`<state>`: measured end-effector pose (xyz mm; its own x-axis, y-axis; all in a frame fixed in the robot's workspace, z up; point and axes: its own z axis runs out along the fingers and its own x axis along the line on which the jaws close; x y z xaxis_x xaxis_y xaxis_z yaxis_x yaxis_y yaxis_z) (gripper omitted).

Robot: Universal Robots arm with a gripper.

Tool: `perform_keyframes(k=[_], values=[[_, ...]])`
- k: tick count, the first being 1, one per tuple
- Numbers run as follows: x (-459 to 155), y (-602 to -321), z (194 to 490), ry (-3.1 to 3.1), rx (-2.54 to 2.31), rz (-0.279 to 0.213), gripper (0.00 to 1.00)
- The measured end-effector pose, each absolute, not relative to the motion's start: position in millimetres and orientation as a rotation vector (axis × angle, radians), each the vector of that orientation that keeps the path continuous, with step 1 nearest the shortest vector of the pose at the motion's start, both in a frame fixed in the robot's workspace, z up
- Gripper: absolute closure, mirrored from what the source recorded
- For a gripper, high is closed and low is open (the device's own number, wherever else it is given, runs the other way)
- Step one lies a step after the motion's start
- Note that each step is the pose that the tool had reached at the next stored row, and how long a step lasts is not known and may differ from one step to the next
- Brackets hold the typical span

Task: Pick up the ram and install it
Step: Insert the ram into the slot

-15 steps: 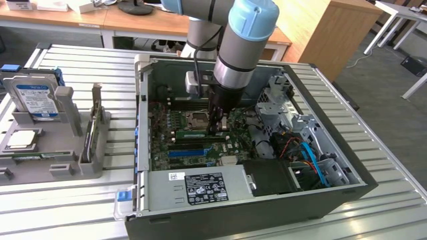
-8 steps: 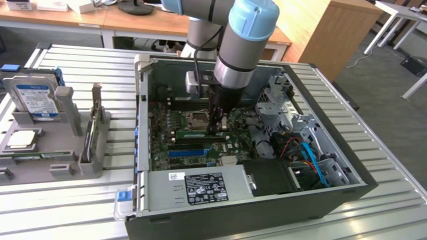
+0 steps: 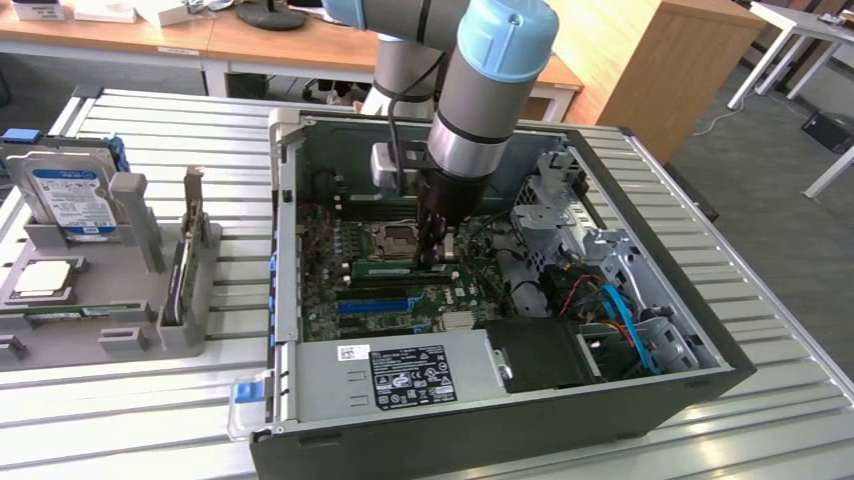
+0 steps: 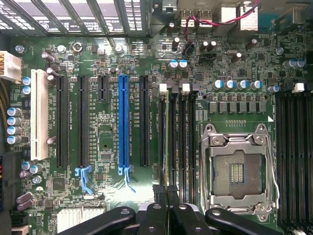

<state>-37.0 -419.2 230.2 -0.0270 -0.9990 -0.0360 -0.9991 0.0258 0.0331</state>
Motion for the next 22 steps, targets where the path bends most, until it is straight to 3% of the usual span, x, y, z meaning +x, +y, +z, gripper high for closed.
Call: perform_keyframes(k=[22], values=[[-36.6, -419.2, 228.7, 2.235, -2.204, 0.077, 0.88]])
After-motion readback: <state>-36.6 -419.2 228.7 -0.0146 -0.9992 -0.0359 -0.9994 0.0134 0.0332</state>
